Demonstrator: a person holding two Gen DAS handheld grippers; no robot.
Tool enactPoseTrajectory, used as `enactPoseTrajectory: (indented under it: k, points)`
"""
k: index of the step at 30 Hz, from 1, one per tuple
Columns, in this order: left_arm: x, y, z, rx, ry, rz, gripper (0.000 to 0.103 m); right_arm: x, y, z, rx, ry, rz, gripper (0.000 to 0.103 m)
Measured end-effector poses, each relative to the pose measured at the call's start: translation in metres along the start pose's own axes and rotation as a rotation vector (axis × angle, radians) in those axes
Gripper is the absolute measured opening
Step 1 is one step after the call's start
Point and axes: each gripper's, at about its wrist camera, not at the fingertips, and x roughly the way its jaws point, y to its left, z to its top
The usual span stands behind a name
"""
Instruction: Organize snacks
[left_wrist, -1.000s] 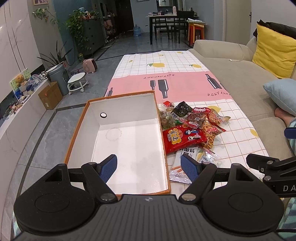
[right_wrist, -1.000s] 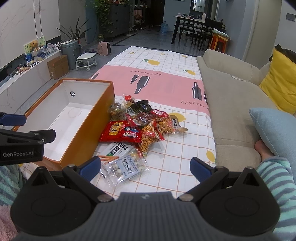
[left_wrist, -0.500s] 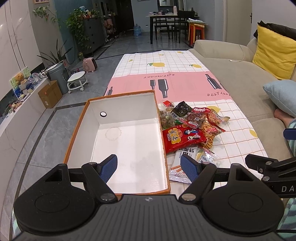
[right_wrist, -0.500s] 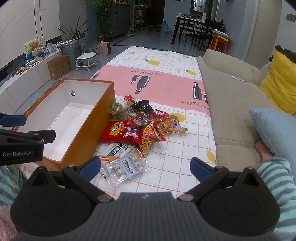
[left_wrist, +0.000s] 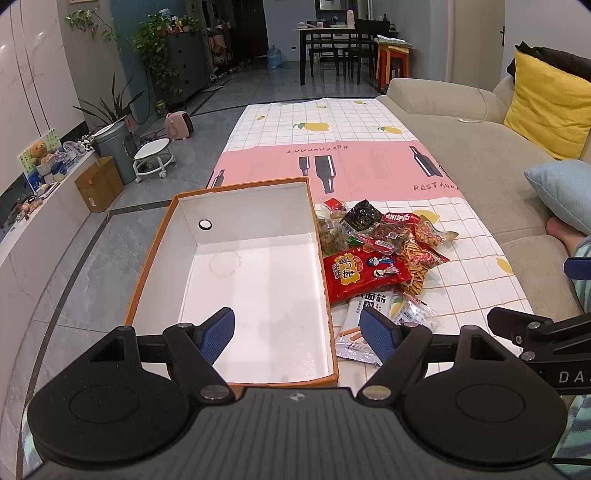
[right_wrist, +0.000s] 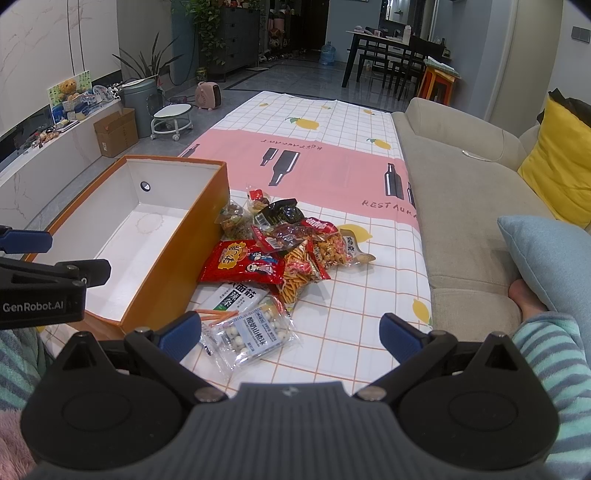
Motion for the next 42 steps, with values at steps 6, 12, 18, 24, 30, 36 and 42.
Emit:
enactPoseTrajectory:
  k: [6, 12, 18, 24, 30, 36, 42]
  points:
    - [0.001, -0.0009, -0.001, -0.003, 0.008, -0.003, 0.091, 0.0002, -0.0001, 0.0, 0.001, 0.001, 0.0, 0.099]
    - [0.0011, -0.0002, -0.0001, -0.005, 0.008, -0.005, 0.09, 0.0006, 0.0004, 0.0002, 0.0, 0.0, 0.0, 0.099]
    - [0.0005, 0.0009, 0.0007, -0.007, 0.009, -0.007, 0.09, 0.0004, 0.0027, 0.0009, -0.004, 0.002, 0.002, 0.099]
    - [0.0005, 0.0012, 0.0007, -0.007, 0.01, -0.008, 0.09, 0.0, 0.0027, 0.0009, -0.004, 0.002, 0.002, 0.099]
    - [0.0003, 0.0011, 0.001, -0.01, 0.014, -0.012, 0.09, -0.0002, 0.0032, 0.002, -0.003, 0.004, 0.004, 0.099]
    - [0.001, 0.0021, 0.0014, -0.011, 0.019, -0.018, 0.089, 0.0005, 0.0034, 0.0019, 0.0, 0.006, 0.005, 0.099]
    - [0.0036, 0.0013, 0.0051, 0.001, 0.033, -0.028, 0.086, 0.0061, -0.0038, 0.001, 0.019, 0.018, 0.012, 0.099]
